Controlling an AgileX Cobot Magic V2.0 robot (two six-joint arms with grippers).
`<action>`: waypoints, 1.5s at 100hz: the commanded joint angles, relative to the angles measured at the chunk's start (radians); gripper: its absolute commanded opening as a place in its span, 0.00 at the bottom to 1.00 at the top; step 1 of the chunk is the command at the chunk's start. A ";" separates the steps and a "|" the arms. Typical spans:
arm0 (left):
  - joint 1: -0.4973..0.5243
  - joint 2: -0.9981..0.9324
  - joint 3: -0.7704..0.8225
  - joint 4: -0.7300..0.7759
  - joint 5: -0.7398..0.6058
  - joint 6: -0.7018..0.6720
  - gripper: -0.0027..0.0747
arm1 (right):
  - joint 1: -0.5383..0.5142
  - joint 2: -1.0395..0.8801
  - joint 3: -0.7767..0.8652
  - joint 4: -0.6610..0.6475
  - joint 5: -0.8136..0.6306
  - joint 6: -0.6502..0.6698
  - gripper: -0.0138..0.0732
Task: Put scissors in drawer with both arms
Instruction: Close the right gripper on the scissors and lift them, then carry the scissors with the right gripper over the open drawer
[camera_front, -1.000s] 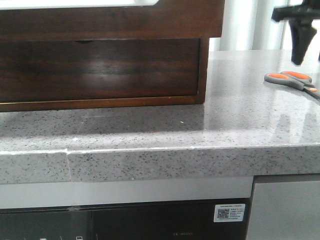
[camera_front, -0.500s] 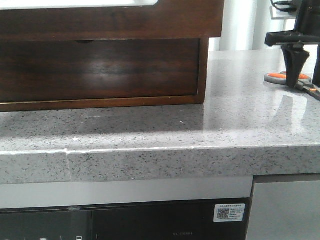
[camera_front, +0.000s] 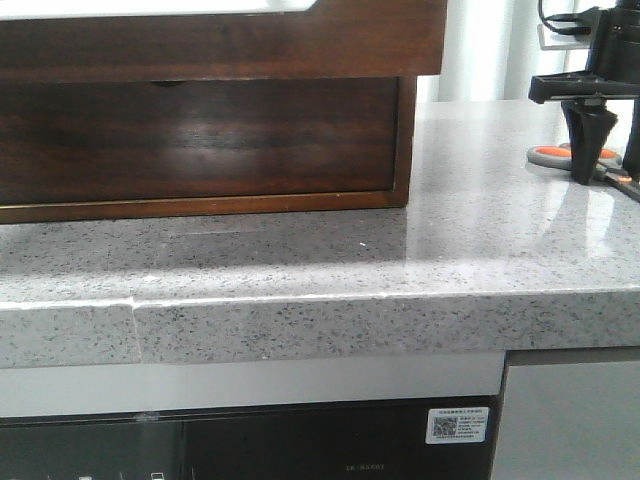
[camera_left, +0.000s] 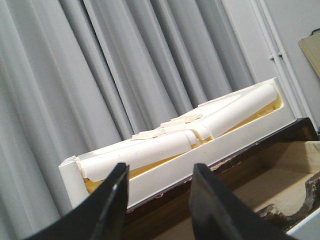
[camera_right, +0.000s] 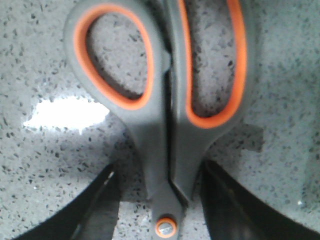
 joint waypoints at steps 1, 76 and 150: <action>-0.009 0.007 -0.025 -0.031 -0.054 -0.011 0.35 | 0.000 -0.041 -0.026 0.003 -0.001 -0.012 0.44; -0.009 0.007 -0.024 -0.031 -0.003 -0.011 0.35 | 0.000 -0.300 -0.046 0.093 -0.167 -0.083 0.02; -0.009 0.007 -0.021 -0.031 -0.003 -0.011 0.35 | 0.556 -0.466 -0.332 0.458 -0.202 -0.777 0.02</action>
